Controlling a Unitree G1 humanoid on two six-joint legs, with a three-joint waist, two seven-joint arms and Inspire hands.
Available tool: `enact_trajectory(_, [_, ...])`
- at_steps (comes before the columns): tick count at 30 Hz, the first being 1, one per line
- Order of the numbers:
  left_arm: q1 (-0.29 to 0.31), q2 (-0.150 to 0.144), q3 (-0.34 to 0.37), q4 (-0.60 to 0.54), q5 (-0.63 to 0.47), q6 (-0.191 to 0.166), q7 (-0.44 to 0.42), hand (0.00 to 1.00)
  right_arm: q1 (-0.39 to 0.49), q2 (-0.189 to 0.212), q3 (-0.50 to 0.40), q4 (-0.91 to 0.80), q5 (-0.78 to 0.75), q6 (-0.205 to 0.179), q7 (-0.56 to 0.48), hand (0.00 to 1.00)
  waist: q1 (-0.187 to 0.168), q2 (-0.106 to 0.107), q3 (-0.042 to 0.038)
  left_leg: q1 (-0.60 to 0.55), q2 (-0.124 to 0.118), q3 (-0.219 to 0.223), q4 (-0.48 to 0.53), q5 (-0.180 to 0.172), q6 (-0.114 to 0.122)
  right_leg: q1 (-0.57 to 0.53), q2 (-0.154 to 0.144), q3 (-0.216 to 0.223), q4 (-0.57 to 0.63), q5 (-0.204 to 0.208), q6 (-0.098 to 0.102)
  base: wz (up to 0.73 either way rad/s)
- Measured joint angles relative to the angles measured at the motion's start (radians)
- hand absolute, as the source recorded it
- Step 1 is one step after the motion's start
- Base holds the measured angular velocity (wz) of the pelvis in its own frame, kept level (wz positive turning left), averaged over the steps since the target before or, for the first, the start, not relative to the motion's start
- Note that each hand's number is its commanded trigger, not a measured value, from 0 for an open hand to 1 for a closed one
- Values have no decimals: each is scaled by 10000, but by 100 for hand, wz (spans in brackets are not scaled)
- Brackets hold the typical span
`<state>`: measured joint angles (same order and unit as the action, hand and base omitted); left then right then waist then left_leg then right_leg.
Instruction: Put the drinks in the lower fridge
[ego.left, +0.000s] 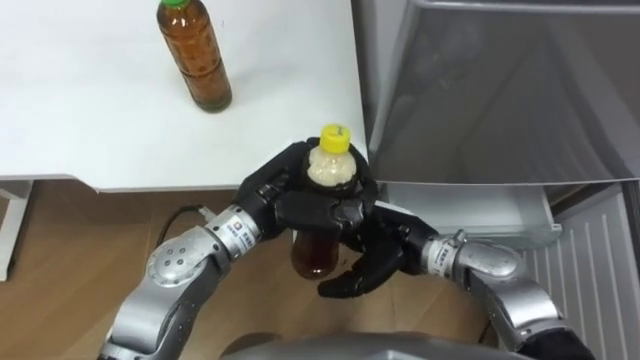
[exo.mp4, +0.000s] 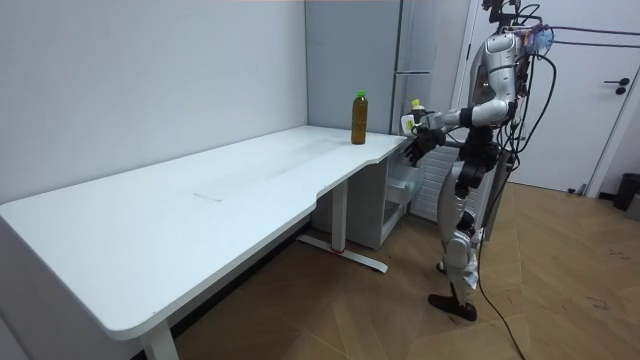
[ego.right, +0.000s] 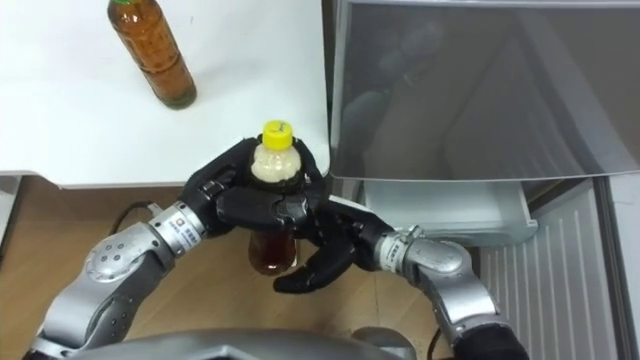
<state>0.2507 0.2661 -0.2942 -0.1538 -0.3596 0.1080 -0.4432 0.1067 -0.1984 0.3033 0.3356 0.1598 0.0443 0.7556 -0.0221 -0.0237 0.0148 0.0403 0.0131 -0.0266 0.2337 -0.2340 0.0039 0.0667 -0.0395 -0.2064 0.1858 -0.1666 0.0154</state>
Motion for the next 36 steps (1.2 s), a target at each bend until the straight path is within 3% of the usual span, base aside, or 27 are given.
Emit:
enact_trajectory(10, [-14, 8, -285, 373, 269, -233, 3, 100, 144, 50, 553, 30, 1444, 7, 377, 0, -23, 44, 29, -14, -6, 16, 36, -3, 3, 0, -21, 20, 95, 0, -1, 0])
enact_trajectory(20, [-16, 112, -631, 371, 424, -298, -2, 100, 345, -240, 948, 108, 2416, 14, 309, 0, 59, 29, 7, -141, -33, -4, 39, -2, 5, -145, -37, 21, 121, 0, 0, 0])
enact_trajectory(21, [-16, 133, -643, 371, 424, -298, -3, 100, 345, -258, 977, 108, 2428, 14, 309, 57, 59, 29, 7, -141, -33, -4, 39, -1, 5, -145, -37, 21, 121, 0, 0, 0])
enact_trajectory(22, [-16, 157, -666, 370, 419, -299, -4, 100, 347, -288, 1028, 114, 2515, 16, 291, 68, 60, 30, 7, -139, -37, -9, 33, -1, 5, -145, -41, 21, 121, 0, 0, 0])
enact_trajectory(23, [-16, 160, -677, 370, 415, -301, -4, 100, 348, -335, 1091, 115, 2642, 16, 255, 100, 60, 33, 5, -139, -42, -10, 31, -1, 6, -145, -45, 21, 121, 0, 0, 0])
enact_trajectory(36, [-41, 38, -971, 359, 360, -343, -194, 100, 357, -356, 1119, 139, 2711, 13, -121, 100, 36, 121, -31, -125, -44, 10, 22, 4, 13, -145, -50, 30, 126, 0, 0, 0])
